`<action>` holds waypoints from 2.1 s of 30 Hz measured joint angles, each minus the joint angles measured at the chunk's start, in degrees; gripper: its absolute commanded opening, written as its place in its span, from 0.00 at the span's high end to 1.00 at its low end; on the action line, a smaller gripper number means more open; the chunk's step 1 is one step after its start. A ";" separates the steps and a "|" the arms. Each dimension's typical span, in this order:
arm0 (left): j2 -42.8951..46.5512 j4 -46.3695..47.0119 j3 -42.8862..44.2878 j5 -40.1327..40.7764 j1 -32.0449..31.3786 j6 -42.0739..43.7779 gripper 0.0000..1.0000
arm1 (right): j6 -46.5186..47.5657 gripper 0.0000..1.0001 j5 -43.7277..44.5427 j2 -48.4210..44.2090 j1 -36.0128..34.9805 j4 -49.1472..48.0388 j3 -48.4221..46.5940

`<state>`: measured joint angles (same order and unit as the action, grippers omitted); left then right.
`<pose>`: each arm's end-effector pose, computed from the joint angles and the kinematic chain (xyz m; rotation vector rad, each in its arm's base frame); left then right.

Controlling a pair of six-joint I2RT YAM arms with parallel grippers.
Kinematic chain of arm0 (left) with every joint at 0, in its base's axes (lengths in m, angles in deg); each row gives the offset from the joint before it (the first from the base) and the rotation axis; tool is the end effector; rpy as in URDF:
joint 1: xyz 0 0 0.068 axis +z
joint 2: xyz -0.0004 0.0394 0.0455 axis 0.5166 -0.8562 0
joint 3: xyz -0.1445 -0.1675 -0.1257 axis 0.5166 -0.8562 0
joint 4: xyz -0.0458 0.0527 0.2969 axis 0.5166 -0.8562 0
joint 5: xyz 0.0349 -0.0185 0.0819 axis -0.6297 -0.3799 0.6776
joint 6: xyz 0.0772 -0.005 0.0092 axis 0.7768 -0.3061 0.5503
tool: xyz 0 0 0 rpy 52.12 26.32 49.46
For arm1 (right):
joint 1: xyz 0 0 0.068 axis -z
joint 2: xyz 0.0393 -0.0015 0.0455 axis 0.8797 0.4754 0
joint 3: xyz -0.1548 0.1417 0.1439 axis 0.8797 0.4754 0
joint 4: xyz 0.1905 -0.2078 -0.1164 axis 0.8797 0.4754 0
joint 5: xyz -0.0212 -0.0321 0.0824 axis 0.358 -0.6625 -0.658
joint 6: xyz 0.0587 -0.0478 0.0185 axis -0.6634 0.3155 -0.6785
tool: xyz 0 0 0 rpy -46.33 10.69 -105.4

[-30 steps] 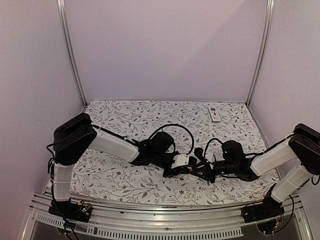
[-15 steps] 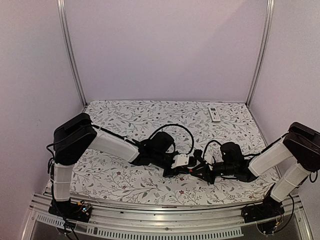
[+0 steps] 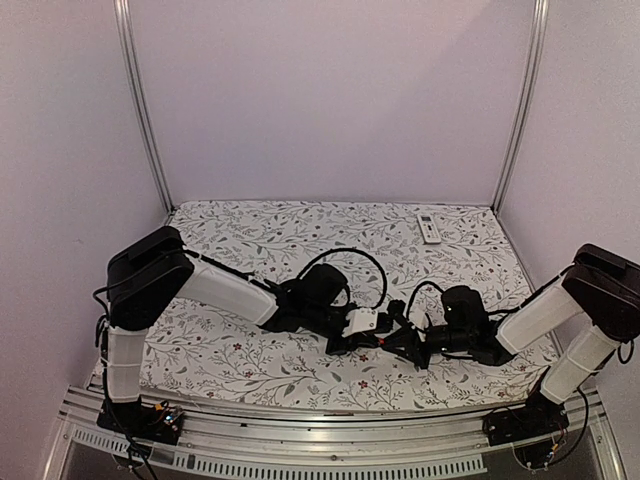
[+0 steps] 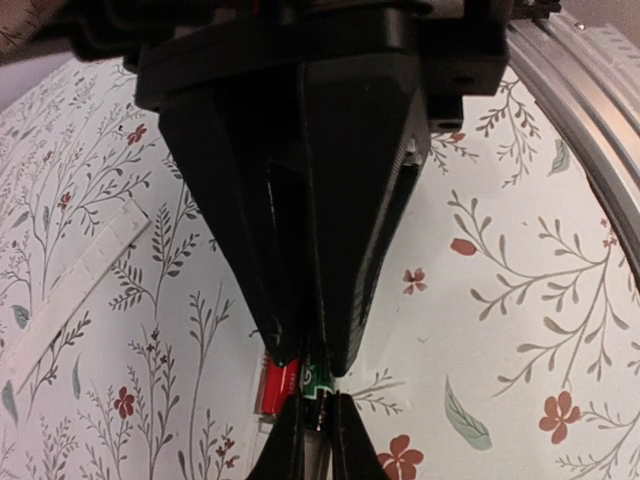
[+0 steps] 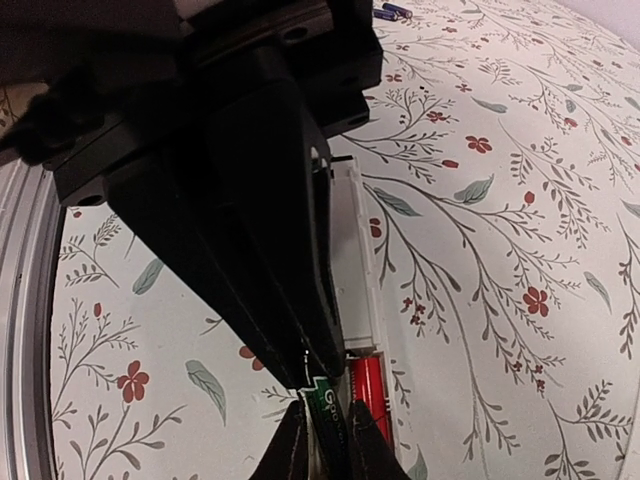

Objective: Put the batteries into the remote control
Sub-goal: Place the battery in the battery compartment, then load the battery into the battery compartment.

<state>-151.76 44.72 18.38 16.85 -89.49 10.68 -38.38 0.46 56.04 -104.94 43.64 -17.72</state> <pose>0.2232 -0.4155 0.0398 1.8076 1.4495 -0.7232 0.1867 0.2151 0.0242 -1.2236 1.8222 0.8004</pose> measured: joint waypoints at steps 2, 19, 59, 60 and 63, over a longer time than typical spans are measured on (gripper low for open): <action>0.00 0.11 -0.02 0.02 0.00 -0.07 0.93 | 0.17 0.88 0.13 0.00 0.00 0.00 0.00; 1.40 4.55 -3.91 0.96 0.00 -2.01 0.77 | 0.76 0.92 0.26 0.00 -0.17 0.07 0.00; 4.02 7.76 -8.50 1.99 0.15 -10.51 0.98 | 0.68 0.93 0.17 0.37 -0.17 0.00 -0.09; 3.80 7.78 -8.20 1.81 0.15 -10.51 0.98 | 0.68 0.93 0.17 0.37 -0.17 0.00 -0.09; 2.95 7.72 -7.06 1.51 0.15 -10.51 0.98 | 0.63 0.93 0.26 0.37 -0.17 0.00 -0.11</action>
<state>-148.81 52.43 11.32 18.36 -89.34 0.16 -37.74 0.72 56.41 -105.12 43.64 -17.83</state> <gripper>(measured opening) 0.023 0.068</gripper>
